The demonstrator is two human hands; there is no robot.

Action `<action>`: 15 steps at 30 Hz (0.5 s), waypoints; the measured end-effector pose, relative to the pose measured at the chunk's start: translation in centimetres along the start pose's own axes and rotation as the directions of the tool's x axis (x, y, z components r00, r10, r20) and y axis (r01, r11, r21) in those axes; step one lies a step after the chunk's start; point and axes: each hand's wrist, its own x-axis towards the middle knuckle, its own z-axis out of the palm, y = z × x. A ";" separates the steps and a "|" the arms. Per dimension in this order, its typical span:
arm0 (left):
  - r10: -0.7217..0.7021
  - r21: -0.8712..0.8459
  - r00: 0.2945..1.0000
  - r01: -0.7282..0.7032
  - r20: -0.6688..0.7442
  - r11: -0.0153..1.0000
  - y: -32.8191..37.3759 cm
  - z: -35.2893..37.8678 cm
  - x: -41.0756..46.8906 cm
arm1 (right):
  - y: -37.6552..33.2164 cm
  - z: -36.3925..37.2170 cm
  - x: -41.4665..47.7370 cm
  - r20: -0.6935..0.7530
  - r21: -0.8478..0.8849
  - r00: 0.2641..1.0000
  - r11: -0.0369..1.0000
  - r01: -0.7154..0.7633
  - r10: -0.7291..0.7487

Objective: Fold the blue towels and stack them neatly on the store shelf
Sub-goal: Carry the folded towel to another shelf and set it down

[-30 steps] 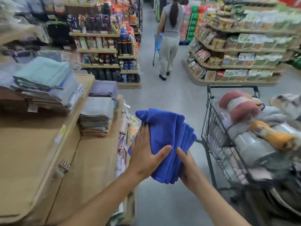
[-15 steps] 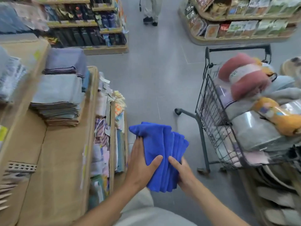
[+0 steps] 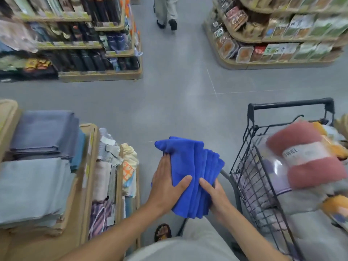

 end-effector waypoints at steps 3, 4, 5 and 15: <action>0.016 -0.006 0.999 -0.016 -0.033 1.000 -0.2 -0.3 7.3 | -4.6 -0.1 6.2 0.024 -0.022 0.999 0.999 0.026 -0.025; 0.021 -0.004 0.998 -0.021 -0.052 1.000 -0.3 -0.4 9.8 | -6.3 0.0 8.5 0.031 -0.042 0.999 0.998 0.038 -0.037; 0.023 0.006 0.997 -0.023 -0.072 1.000 -0.3 -0.6 12.4 | -8.0 0.1 10.9 0.042 -0.058 0.998 0.997 0.055 -0.052; -0.086 0.016 0.925 0.099 -0.371 0.995 -0.1 -7.2 32.6 | -23.3 7.3 31.6 0.336 -0.236 0.942 0.969 0.070 0.014</action>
